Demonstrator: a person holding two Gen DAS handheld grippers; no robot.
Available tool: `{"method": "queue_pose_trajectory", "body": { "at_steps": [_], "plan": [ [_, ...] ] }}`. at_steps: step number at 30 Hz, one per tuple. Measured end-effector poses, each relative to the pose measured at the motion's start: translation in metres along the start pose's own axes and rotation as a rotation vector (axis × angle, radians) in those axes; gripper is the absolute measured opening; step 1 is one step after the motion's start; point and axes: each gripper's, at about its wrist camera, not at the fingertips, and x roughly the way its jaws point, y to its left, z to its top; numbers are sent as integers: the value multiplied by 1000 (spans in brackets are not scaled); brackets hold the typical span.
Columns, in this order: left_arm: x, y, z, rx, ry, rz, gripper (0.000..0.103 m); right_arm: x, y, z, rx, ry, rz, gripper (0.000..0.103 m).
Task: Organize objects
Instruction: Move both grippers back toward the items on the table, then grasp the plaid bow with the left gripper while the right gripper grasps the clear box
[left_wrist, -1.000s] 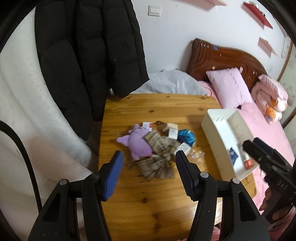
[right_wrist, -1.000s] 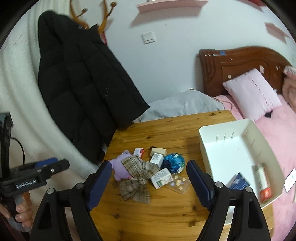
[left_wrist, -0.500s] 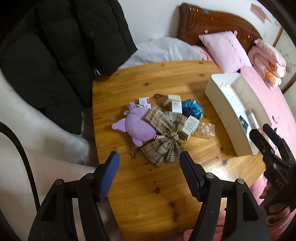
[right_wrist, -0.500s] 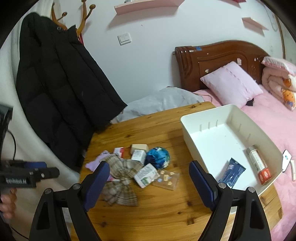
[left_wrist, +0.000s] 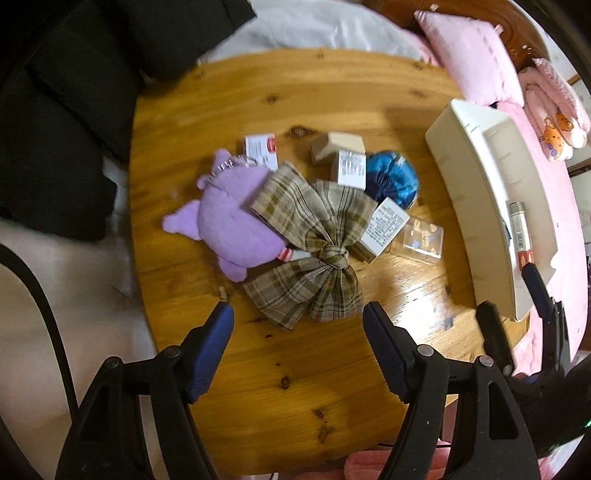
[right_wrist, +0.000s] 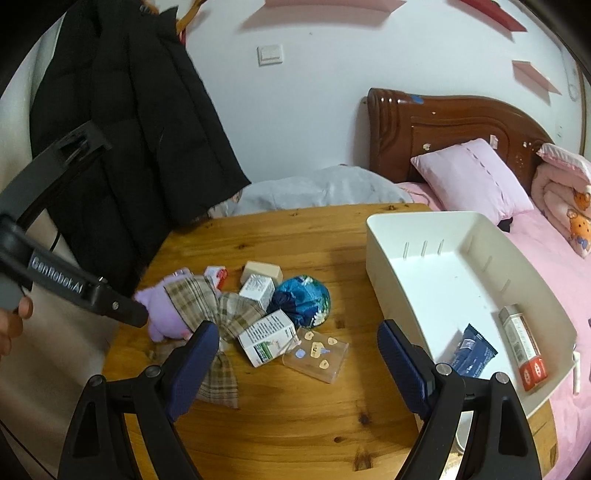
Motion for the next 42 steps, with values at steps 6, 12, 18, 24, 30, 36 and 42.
{"method": "queue_pose_trajectory", "body": {
  "at_steps": [6, 12, 18, 24, 30, 36, 42],
  "plan": [
    [32, -4, 8, -69, 135, 4, 76, 31, 1, -15, -20, 88, 15, 88],
    [54, -10, 20, -123, 207, 12, 76, 54, 3, -29, -49, 130, 14, 88],
    [71, -13, 30, -170, 257, 38, 76, 77, -7, -34, -30, 143, 6, 88],
    [90, -13, 31, -206, 301, 51, 76, 99, -14, -36, 4, 178, 5, 88],
    [103, -11, 27, -255, 338, 51, 76, 111, -9, -39, -21, 180, 1, 88],
    [111, -11, 24, -271, 344, 75, 76, 122, -12, -42, -3, 200, -7, 88],
    [117, -10, 22, -284, 350, 71, 76, 129, -17, -45, 7, 216, 4, 88]
  ]
}}
